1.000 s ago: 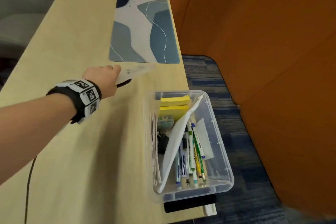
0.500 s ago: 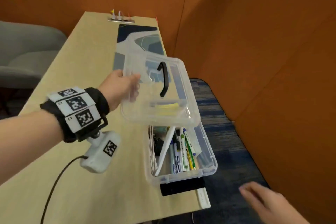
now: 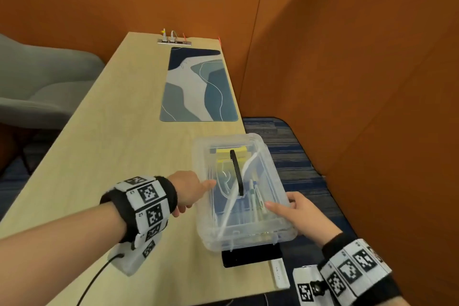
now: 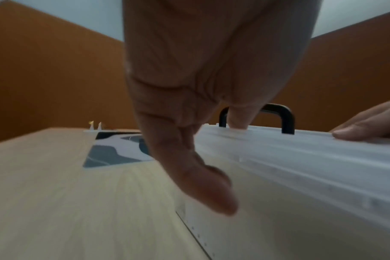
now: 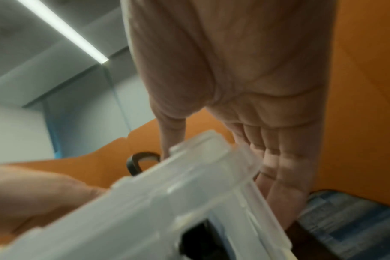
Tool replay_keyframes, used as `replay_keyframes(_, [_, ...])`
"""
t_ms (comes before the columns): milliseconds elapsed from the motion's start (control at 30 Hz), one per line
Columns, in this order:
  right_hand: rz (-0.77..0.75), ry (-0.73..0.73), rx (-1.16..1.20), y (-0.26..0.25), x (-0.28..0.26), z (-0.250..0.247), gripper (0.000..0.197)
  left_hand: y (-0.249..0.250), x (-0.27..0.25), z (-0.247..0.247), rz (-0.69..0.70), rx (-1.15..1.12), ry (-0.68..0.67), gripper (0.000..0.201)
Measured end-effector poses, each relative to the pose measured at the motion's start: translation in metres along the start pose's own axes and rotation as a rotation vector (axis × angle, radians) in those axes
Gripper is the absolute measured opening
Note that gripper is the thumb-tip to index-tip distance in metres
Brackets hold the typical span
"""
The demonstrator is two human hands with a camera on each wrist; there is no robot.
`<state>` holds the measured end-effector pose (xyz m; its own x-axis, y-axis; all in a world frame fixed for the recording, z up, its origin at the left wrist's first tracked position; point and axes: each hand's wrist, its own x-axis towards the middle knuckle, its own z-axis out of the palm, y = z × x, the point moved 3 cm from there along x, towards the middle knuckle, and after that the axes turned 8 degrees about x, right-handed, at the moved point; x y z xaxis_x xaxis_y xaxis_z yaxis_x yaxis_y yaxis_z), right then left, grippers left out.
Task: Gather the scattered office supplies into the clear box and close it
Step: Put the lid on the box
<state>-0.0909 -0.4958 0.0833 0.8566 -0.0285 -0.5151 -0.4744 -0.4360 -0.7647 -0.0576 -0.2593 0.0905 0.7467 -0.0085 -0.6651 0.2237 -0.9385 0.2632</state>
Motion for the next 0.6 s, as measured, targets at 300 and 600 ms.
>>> replay_keyframes(300, [0.150,-0.096,0.154,0.021,-0.005,-0.009,0.034,0.012,-0.002,-0.021,0.026,0.165,-0.062,0.061])
replay_keyframes(600, [0.124,-0.273,0.116,-0.015,0.043,-0.008,0.051,0.018,0.036,-0.064,0.128,0.107,0.251,0.106])
